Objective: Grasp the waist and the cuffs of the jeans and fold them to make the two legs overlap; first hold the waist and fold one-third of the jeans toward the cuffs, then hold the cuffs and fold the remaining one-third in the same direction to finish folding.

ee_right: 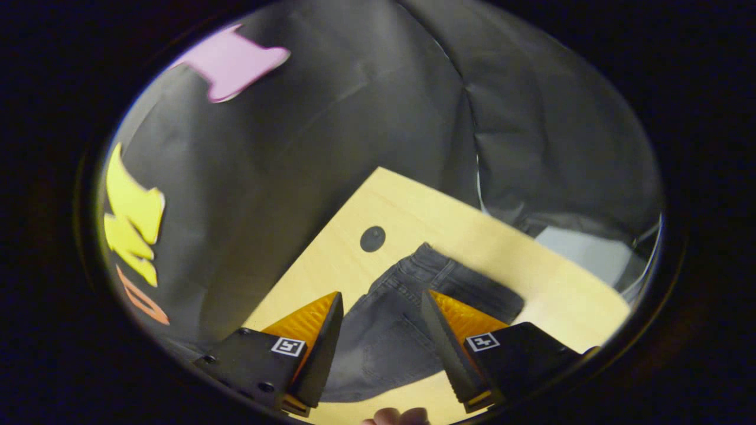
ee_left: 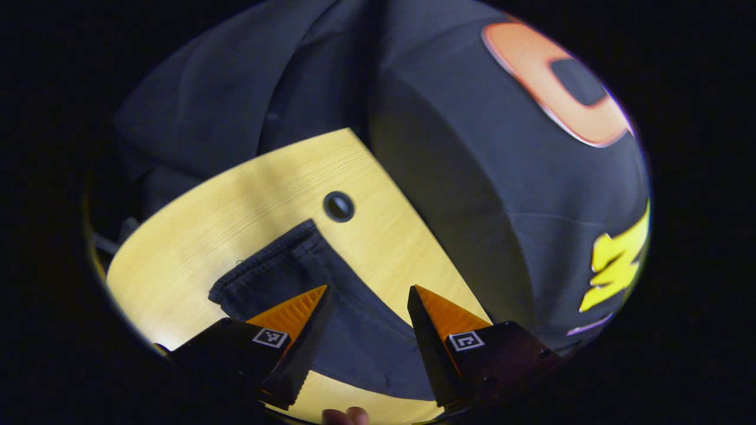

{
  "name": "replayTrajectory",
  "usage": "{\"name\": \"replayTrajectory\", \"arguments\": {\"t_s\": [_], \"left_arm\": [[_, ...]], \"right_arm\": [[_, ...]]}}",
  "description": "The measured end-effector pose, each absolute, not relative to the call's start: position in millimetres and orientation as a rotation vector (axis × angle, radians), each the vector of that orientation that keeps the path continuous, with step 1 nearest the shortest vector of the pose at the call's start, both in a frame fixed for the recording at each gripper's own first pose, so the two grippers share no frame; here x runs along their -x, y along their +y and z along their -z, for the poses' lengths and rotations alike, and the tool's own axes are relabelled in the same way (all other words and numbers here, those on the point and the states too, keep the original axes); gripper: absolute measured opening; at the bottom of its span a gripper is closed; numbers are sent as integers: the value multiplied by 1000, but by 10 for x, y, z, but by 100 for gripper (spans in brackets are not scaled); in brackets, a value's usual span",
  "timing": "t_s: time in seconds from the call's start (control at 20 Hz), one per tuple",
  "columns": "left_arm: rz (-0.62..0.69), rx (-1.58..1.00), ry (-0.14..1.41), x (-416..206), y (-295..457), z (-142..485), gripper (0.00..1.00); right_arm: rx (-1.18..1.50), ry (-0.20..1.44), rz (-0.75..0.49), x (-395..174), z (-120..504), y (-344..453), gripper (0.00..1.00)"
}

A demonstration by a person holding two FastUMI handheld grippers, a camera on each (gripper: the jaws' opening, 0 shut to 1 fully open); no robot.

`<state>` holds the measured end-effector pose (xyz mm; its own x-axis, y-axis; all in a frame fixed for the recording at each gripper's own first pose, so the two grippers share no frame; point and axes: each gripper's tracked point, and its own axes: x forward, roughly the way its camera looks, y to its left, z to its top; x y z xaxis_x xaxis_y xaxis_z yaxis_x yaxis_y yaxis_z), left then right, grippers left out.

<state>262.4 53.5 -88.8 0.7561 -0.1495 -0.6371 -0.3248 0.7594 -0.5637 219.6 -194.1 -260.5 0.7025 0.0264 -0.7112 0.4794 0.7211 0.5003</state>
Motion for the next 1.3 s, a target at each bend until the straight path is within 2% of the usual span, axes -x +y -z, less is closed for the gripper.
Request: {"name": "replayTrajectory", "arguments": {"t_s": [0.05, 0.1, 0.2, 0.25, 0.3, 0.35, 0.45, 0.55, 0.6, 0.65, 0.7, 0.9, 1.1, 1.3], "left_arm": [[-74, 631, 652, -2532, 444, 595, 84], [-43, 539, 578, -2424, 341, 289, 84], [13, 341, 423, -2157, 111, -329, 84], [36, 259, 351, -2060, -11, -557, 92], [54, 201, 290, -1900, -119, -803, 100], [66, 164, 245, -1815, -201, -614, 98], [77, 124, 183, -1536, -398, -989, 99], [86, 98, 144, -1293, -567, -1035, 99], [82, 88, 131, -1172, -642, -1035, 98], [83, 87, 126, -1048, -739, -1062, 99], [91, 98, 126, -952, -830, -1063, 98], [127, 76, 136, -830, -1082, -973, 99], [145, 76, 167, -829, -1257, -928, 99], [148, 65, 202, -825, -1414, -921, 98]], "right_arm": [[-639, 709, 258, -2114, 2413, -1945, 79], [-558, 665, 240, -2000, 2218, -1950, 83], [-394, 553, 191, -1707, 1740, -1886, 83], [-342, 501, 168, -1590, 1553, -1830, 92], [-283, 446, 153, -1457, 1356, -1779, 82], [-243, 416, 151, -1318, 1262, -1748, 87], [-201, 369, 152, -887, 1031, -1662, 87], [-184, 307, 164, -589, 867, -1651, 93], [-171, 297, 171, -461, 878, -1649, 96], [-168, 307, 170, -364, 941, -1608, 94], [-172, 315, 172, -264, 971, -1582, 97], [-208, 353, 172, -63, 1068, -1600, 94], [-236, 413, 179, -196, 1443, -1806, 94], [-318, 510, 188, -629, 2212, -2080, 94]]}}
